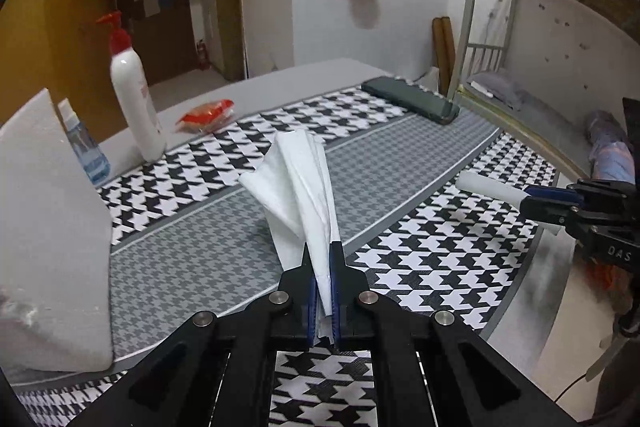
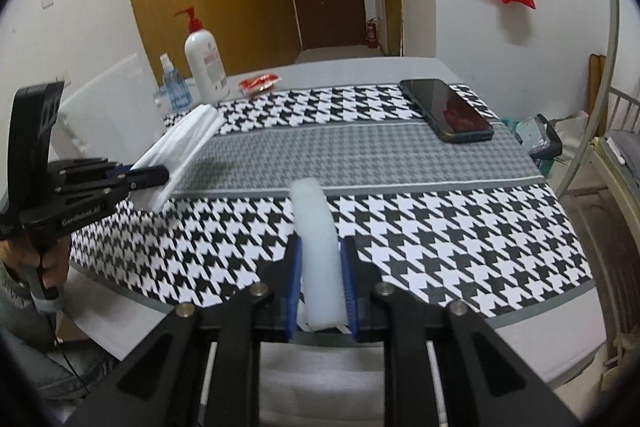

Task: Organize soft objects
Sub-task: 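Lift the white cloth off the table with the left gripper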

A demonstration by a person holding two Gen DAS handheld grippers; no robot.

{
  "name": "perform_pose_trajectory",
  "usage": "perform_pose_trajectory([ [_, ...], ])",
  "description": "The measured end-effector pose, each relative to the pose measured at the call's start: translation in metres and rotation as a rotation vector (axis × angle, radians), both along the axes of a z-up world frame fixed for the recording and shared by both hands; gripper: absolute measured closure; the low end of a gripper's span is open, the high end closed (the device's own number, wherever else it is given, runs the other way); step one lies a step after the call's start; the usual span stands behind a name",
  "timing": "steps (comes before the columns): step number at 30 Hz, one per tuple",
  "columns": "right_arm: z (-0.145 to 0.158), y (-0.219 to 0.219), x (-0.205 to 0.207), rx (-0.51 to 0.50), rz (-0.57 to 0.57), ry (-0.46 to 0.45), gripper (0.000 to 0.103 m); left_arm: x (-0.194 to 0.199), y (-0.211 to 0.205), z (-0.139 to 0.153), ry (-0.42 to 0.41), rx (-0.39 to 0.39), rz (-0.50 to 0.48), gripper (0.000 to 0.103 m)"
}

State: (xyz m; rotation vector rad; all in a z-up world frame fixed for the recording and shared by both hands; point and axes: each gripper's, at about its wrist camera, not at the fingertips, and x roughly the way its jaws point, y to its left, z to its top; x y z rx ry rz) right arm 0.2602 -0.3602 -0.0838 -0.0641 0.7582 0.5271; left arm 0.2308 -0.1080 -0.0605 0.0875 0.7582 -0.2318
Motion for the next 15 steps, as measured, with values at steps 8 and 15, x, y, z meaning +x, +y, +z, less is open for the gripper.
perform_pose_trajectory([
  [8,0.021,0.011,-0.006,0.058,0.002,-0.043,0.080,-0.016,0.016,0.023,-0.068,0.000,0.024,0.097],
  [15,0.038,0.027,-0.013,0.086,0.017,-0.087,0.080,-0.026,0.032,0.042,-0.120,-0.012,0.038,0.097],
])
